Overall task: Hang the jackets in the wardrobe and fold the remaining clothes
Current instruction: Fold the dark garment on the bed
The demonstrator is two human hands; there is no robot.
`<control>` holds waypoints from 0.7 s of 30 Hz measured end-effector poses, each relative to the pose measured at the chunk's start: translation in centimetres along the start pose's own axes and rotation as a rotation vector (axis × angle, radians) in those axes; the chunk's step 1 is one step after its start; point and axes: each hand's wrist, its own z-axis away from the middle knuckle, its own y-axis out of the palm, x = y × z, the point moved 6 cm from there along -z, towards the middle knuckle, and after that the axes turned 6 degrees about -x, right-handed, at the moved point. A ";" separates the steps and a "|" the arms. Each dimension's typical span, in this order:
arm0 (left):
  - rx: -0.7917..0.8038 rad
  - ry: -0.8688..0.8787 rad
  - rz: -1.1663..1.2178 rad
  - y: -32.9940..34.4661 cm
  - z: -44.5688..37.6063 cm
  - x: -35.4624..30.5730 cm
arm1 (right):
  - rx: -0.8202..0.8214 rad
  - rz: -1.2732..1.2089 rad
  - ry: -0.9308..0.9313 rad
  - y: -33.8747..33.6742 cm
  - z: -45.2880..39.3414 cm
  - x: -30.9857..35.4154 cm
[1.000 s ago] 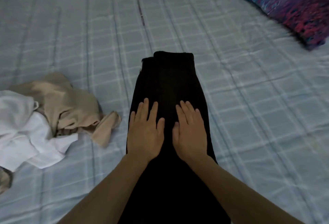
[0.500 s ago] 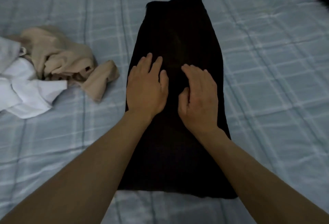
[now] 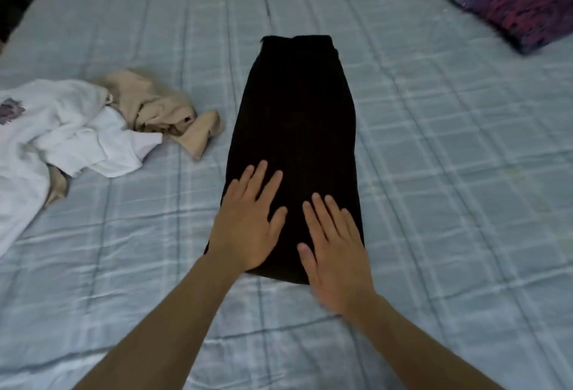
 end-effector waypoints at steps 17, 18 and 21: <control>0.058 0.146 -0.086 -2.8 5.4 0.6 | 0.115 0.009 0.097 -3.2 2.6 -0.1; 0.033 0.141 -0.030 -2.8 5.4 0.7 | 0.106 0.019 0.089 -3.2 2.2 -0.2; -0.013 0.161 0.147 -3.7 4.8 1.6 | 0.102 0.027 0.038 -3.7 0.5 -0.9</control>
